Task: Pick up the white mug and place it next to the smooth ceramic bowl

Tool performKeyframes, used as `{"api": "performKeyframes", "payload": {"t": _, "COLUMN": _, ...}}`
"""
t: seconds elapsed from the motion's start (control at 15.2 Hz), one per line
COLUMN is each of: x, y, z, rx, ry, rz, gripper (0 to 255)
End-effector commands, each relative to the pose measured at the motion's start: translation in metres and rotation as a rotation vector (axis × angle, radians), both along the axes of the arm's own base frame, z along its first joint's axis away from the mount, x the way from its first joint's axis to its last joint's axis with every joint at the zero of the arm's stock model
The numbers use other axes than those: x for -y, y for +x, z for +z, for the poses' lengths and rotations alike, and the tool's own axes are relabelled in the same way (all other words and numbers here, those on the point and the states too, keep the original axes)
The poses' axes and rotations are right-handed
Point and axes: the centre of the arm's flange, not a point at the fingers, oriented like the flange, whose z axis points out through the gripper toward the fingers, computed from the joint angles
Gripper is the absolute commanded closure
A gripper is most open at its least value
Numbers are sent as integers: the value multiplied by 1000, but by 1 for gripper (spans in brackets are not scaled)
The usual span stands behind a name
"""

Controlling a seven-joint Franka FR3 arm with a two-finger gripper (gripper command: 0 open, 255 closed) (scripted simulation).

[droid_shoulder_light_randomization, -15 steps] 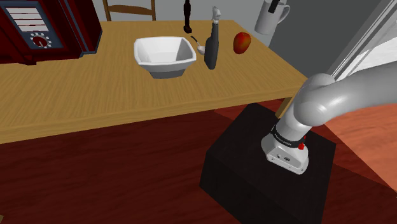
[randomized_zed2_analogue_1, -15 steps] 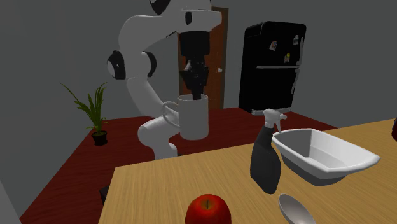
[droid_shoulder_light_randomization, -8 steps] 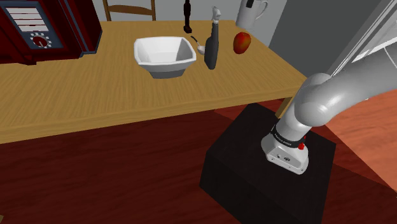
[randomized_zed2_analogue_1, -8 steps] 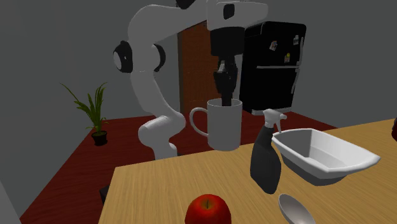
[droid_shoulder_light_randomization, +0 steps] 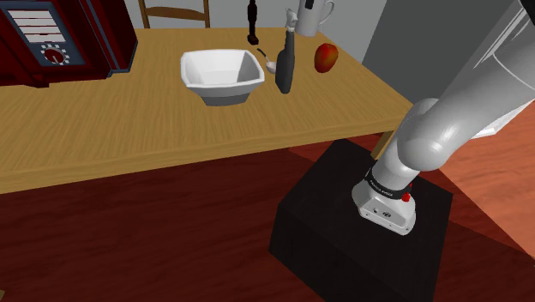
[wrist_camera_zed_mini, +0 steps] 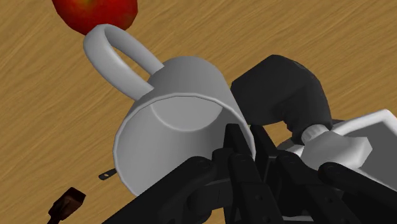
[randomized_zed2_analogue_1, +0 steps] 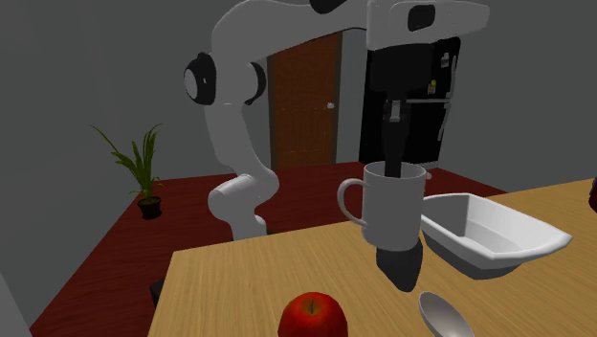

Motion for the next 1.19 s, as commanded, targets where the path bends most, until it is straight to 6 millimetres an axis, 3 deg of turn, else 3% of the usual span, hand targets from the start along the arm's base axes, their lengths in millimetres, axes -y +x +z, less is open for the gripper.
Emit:
{"api": "performKeyframes", "payload": {"t": 0.0, "x": 0, "y": 4, "z": -9, "rx": 1, "ry": 0, "rz": 0, "gripper": 255}}
{"api": "performKeyframes", "payload": {"t": 1.12, "x": 0, "y": 4, "z": -99, "rx": 1, "ry": 0, "rz": 0, "gripper": 255}}
